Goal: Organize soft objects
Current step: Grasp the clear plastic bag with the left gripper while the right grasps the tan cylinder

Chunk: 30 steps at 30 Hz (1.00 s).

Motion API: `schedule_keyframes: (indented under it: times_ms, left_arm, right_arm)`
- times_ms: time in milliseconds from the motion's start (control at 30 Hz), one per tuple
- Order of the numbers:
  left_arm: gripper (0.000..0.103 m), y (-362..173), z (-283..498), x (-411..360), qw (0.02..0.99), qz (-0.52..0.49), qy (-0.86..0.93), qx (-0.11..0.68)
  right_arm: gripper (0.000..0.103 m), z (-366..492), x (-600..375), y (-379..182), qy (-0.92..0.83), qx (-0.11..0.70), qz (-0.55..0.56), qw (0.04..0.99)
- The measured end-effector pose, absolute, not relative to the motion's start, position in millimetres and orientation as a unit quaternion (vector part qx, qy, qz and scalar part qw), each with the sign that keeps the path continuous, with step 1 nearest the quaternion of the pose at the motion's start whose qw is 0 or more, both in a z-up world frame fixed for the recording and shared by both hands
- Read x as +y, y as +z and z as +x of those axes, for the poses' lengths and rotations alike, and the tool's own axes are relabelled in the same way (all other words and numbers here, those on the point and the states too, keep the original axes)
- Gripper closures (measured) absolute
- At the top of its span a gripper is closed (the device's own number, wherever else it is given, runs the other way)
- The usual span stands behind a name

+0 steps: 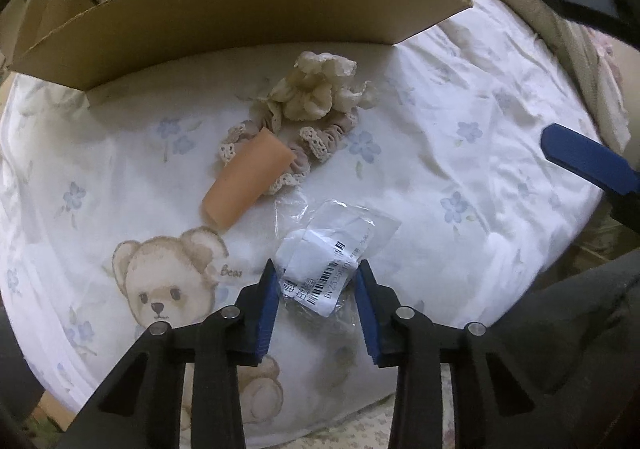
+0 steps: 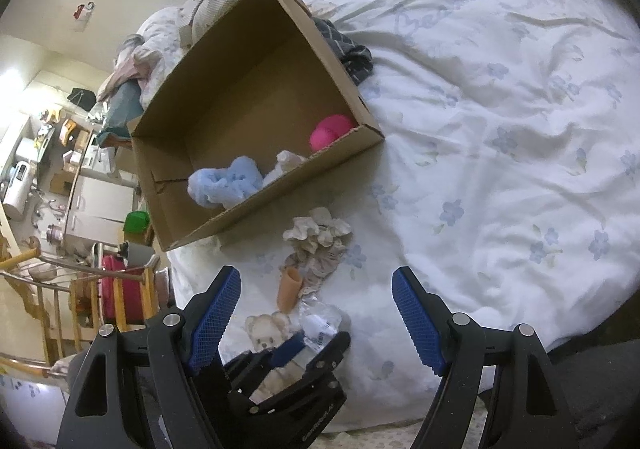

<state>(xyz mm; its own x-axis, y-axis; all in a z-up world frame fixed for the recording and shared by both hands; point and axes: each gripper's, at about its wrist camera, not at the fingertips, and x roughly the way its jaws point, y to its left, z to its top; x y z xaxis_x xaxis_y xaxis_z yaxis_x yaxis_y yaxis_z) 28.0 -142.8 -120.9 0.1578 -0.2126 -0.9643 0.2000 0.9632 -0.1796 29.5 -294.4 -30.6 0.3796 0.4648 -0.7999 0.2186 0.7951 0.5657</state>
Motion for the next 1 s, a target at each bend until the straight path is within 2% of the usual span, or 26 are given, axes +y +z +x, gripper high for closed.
schedule_keyframes:
  times_ms: [467,800,867,933,1000]
  left_arm:
    - [0.075,-36,14,-64,0.781,-0.025,-0.116,0.614]
    - [0.075,-21,35,2,0.807,-0.045,-0.065,0.585]
    - [0.075,-26,36,5,0.808,-0.054,-0.059,0.584]
    - [0.075,-30,37,10,0.804,-0.076,-0.056,0.587]
    - [0.075,-32,38,14,0.802,-0.096,-0.052,0.587]
  right_arm:
    - [0.020,28,-300,-35,0.069,0.554,0.326,0.763]
    - [0.021,38,-272,-46,0.096,0.575,0.322,0.746]
    - [0.034,42,-260,-47,0.112,0.578,0.313,0.746]
    - [0.057,45,-249,-51,0.129,0.585,0.309,0.738]
    - [0.059,48,-240,-56,0.135,0.593,0.305,0.733]
